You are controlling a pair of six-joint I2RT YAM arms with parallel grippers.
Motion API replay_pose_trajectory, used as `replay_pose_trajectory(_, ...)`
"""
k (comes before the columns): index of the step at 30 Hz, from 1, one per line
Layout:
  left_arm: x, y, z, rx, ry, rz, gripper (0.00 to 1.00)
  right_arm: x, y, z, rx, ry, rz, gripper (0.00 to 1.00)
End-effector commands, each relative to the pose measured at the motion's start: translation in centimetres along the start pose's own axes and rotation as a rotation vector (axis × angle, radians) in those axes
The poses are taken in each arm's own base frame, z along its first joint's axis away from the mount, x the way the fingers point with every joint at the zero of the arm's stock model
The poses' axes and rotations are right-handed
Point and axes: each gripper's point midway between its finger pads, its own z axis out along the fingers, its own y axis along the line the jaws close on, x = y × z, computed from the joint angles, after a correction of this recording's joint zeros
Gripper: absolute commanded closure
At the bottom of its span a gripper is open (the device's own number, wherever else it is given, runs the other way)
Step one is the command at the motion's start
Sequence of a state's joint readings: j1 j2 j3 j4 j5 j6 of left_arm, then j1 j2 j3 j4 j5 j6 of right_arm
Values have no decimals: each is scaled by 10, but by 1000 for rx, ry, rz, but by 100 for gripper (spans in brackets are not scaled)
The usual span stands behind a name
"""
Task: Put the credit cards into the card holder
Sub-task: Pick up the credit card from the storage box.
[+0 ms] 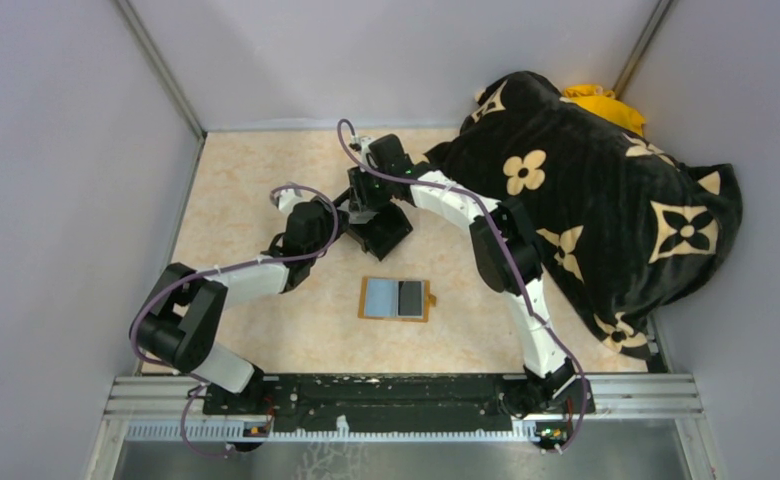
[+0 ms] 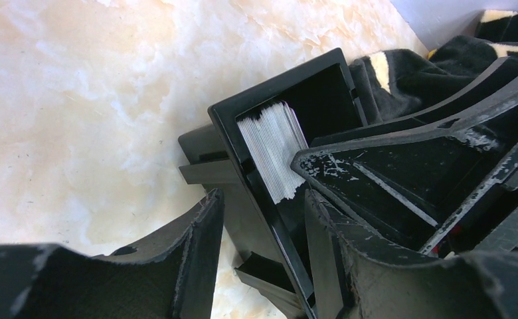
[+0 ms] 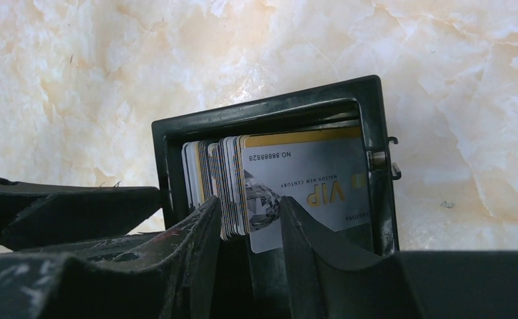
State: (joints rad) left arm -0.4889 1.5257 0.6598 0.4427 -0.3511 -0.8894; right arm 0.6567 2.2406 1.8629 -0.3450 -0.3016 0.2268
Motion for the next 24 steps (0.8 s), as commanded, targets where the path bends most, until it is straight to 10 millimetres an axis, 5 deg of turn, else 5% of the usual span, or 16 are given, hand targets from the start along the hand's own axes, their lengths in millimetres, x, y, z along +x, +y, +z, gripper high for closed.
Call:
replay_pose_trajectory(1, -2, -7, 5, 29, 7, -14, 46, -15, 13, -5, -55, -34, 3, 62)
replay_pose_trajectory(24, -6, -6, 1, 38, 6, -28, 46, -28, 40, -23, -95, -66, 2, 78)
